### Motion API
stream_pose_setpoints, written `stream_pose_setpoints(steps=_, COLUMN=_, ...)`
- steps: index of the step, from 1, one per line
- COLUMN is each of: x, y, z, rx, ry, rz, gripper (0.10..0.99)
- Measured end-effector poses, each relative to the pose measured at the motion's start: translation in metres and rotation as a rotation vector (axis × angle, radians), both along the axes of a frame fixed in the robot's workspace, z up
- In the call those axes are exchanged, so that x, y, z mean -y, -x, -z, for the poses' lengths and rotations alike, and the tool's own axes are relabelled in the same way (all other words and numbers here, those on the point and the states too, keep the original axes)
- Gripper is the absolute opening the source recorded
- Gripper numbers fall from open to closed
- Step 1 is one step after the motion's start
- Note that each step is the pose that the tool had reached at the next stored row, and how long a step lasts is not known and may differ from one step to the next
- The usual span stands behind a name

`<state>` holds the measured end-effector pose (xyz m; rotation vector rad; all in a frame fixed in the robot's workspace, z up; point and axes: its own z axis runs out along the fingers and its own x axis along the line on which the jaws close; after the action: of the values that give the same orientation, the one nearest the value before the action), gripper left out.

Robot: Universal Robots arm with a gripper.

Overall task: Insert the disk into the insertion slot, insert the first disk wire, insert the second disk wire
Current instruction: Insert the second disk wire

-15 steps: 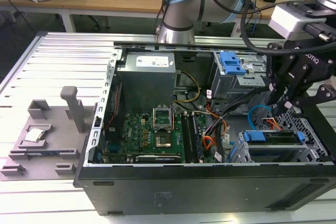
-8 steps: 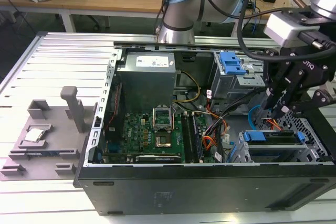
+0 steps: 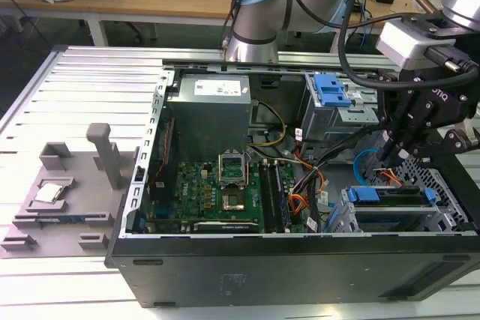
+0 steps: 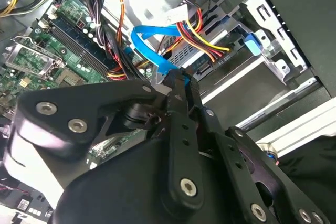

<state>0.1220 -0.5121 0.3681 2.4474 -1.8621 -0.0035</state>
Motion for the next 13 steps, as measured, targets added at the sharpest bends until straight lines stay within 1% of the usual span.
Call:
stream_pose_setpoints(steps=3, x=0.0, y=0.0, z=0.0, rx=0.0, ry=0.002, rz=0.0, gripper=0.165)
stream_pose_setpoints(steps=4, x=0.0013, y=0.0, z=0.0, rx=0.0, ry=0.002, rz=0.0, gripper=0.165)
stream_pose_setpoints(steps=5, x=0.0056, y=0.0, z=0.0004, rx=0.0, ry=0.002, rz=0.0, gripper=0.165)
stream_pose_setpoints(steps=6, x=0.0118, y=0.0001, z=0.0006, rx=0.0, ry=0.002, rz=0.0, gripper=0.165)
stream_pose_setpoints(steps=7, x=0.0162, y=0.0001, z=0.001, rx=0.0, ry=0.002, rz=0.0, gripper=0.165)
stream_pose_setpoints(steps=8, x=0.0177, y=0.0001, z=0.0014, rx=0.0, ry=0.002, rz=0.0, gripper=0.165)
stream_pose_setpoints(steps=9, x=0.0184, y=0.0001, z=0.0021, rx=0.0001, ry=0.002, rz=0.003, gripper=0.165)
stream_pose_setpoints(steps=10, x=0.0185, y=0.0001, z=0.0029, rx=0.0, ry=0.002, rz=0.018, gripper=0.165)
stream_pose_setpoints(steps=12, x=0.0186, y=0.0001, z=0.0036, rx=-0.0001, ry=0.002, rz=0.052, gripper=0.165)
stream_pose_setpoints(steps=13, x=0.0186, y=0.0001, z=0.0042, rx=-0.0001, ry=0.002, rz=0.08, gripper=0.165)
